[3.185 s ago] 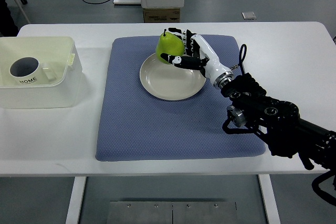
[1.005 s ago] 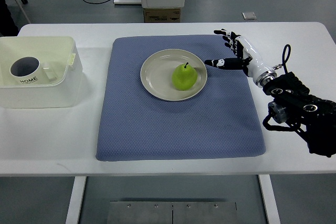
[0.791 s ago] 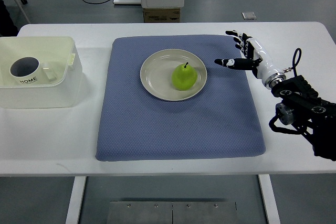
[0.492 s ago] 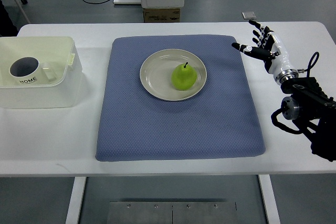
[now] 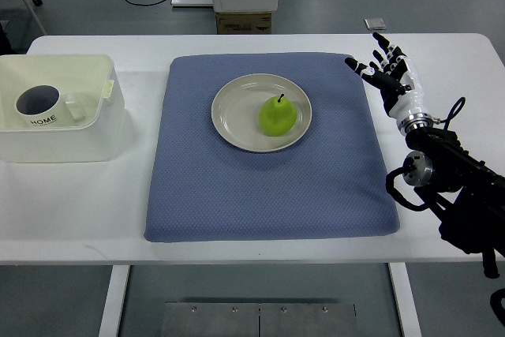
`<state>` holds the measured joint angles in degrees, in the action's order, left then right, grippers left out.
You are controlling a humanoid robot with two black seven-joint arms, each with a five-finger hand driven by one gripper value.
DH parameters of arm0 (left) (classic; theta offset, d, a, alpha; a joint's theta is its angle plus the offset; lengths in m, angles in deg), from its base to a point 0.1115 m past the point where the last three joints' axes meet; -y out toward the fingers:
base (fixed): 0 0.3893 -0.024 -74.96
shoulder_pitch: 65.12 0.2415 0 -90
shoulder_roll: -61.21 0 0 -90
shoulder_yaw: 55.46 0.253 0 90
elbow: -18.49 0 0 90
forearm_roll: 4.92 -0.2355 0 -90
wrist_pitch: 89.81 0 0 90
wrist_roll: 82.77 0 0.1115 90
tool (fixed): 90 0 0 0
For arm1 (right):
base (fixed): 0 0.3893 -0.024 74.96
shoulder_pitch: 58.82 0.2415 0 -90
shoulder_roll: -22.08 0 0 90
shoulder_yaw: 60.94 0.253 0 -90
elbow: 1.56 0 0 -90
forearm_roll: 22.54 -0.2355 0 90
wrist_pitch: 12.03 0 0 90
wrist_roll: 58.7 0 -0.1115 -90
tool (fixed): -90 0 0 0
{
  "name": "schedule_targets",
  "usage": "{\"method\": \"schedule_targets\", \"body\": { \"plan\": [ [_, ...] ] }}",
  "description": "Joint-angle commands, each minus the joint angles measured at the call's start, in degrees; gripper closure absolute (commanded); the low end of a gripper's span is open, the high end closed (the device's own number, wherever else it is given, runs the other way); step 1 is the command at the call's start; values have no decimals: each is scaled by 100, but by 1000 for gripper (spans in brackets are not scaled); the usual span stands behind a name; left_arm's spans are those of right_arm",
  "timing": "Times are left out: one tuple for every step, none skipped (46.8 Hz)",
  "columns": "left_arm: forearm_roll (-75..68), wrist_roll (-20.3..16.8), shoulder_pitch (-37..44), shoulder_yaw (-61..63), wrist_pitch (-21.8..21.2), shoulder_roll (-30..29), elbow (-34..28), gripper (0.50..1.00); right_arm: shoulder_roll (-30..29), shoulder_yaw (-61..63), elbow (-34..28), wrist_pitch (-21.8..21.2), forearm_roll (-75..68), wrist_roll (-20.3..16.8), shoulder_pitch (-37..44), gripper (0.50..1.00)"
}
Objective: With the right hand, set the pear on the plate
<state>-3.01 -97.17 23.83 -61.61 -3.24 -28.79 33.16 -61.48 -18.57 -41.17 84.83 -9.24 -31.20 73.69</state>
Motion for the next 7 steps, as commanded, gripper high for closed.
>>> {"method": "schedule_targets", "body": {
  "plan": [
    [3, -10, -1, 0, 0, 0, 0, 500, -55, 70, -3, -1, -3, -8, -49, 500],
    [3, -1, -1, 0, 0, 0, 0, 500, -47, 79, -3, -1, -3, -8, -49, 500],
    [3, -10, -1, 0, 0, 0, 0, 500, -46, 79, -3, -1, -3, -8, -49, 500],
    [3, -1, -1, 0, 0, 0, 0, 500, -46, 79, -3, -1, -3, -8, -49, 500],
    [3, -1, -1, 0, 0, 0, 0, 500, -46, 79, -3, -1, -3, -8, -49, 500],
    [3, -1, -1, 0, 0, 0, 0, 500, -46, 79, -3, -1, -3, -8, -49, 500],
    [3, -1, -1, 0, 0, 0, 0, 500, -46, 79, -3, -1, -3, 1, -49, 500]
  ]
}}
